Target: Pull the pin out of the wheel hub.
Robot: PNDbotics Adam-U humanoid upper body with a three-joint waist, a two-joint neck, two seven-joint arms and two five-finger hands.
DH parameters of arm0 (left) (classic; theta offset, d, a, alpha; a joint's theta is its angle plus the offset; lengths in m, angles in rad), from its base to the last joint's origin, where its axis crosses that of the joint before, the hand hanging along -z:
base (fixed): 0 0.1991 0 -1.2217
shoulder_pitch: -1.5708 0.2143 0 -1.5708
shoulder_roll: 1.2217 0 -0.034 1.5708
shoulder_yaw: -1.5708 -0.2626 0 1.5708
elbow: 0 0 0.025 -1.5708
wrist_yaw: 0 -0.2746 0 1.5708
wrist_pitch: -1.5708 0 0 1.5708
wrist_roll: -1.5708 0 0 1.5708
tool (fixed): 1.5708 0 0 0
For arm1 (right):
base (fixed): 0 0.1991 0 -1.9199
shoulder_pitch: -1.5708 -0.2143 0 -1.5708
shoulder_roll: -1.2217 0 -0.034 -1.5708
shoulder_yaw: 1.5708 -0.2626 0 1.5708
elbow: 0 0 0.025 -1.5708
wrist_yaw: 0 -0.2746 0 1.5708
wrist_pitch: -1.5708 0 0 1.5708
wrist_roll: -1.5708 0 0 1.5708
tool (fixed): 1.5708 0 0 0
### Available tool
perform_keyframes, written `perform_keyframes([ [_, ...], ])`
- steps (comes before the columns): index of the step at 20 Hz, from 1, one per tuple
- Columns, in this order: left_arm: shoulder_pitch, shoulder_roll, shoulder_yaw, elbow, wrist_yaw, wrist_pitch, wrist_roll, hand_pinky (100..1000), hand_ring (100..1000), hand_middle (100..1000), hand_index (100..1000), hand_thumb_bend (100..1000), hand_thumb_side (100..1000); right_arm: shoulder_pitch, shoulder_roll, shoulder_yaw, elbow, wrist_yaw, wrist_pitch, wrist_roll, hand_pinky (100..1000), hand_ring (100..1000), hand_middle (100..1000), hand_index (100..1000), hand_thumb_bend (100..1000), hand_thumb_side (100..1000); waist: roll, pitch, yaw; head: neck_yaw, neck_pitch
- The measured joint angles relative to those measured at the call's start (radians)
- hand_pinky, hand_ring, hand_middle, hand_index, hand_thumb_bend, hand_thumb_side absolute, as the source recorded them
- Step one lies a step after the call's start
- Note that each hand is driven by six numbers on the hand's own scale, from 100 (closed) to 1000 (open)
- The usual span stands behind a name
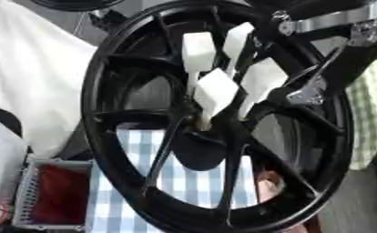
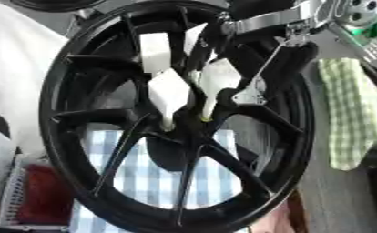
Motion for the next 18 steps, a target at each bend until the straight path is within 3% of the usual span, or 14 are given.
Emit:
perform_keyframes([
  [6,0.000,-0.005,0.000,0.000,0.000,-0.001,-0.001,811,772,590,764,268,718,0.000,0.003,0.000,0.025,0.017,-0.006,-0.001,852,853,753,832,242,228,0.000,0.002,0.000,0.001,0.000],
  [18,-0.001,-0.006,0.000,0.000,0.009,-0.002,-0.006,811,773,589,763,264,721,0.002,0.009,0.003,0.052,0.039,-0.025,-0.002,851,854,759,829,296,149,0.000,0.002,-0.001,0.004,-0.001],
])
